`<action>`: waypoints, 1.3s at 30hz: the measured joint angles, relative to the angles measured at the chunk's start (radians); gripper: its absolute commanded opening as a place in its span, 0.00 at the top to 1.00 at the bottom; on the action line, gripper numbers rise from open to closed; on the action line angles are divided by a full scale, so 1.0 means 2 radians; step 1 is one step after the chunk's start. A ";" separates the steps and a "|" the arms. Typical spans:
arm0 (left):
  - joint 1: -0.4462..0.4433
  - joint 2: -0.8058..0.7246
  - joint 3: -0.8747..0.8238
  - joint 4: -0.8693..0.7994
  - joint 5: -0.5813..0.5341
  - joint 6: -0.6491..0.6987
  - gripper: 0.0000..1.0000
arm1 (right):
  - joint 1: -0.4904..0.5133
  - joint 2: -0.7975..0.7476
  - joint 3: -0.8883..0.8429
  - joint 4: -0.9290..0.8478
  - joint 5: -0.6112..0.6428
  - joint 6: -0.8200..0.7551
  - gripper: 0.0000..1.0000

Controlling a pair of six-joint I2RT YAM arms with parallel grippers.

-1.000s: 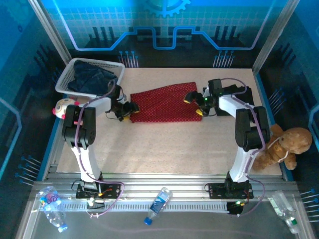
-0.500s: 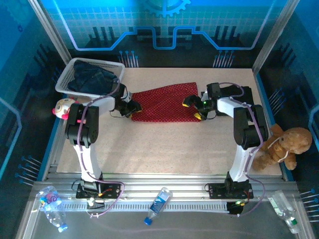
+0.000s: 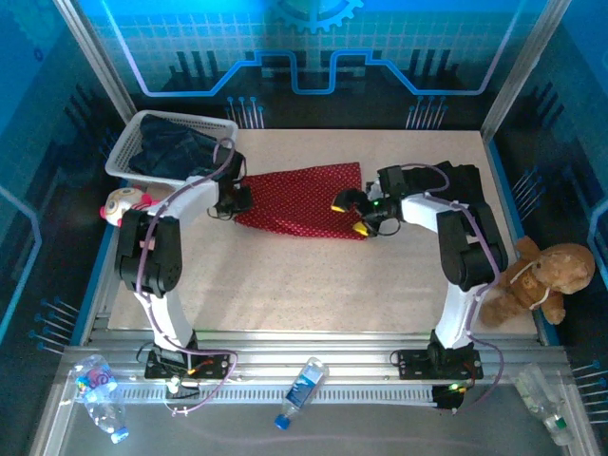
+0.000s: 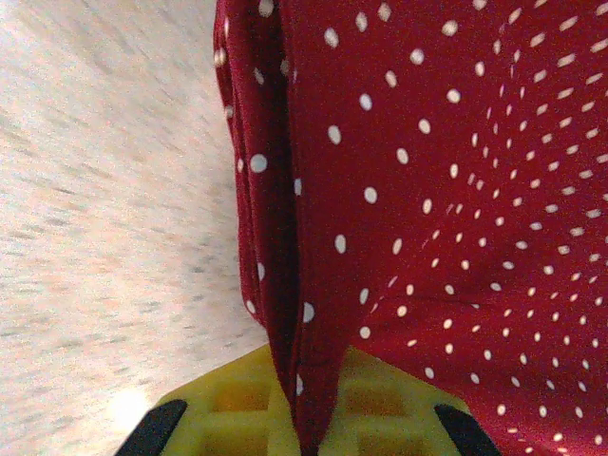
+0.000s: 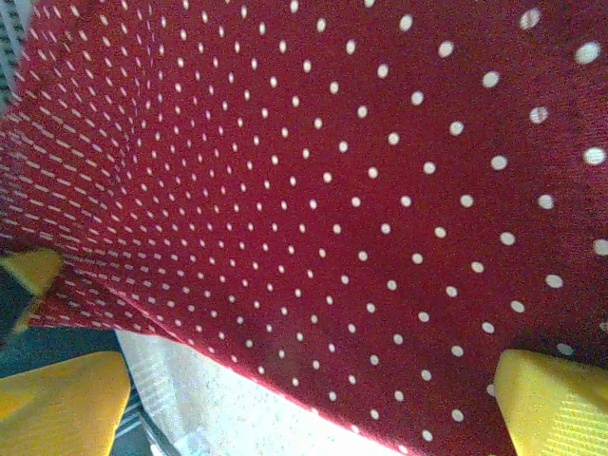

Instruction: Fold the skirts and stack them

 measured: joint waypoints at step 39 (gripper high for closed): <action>-0.219 0.245 0.414 -0.242 -0.051 0.067 0.93 | 0.043 0.085 0.020 0.088 -0.004 0.048 1.00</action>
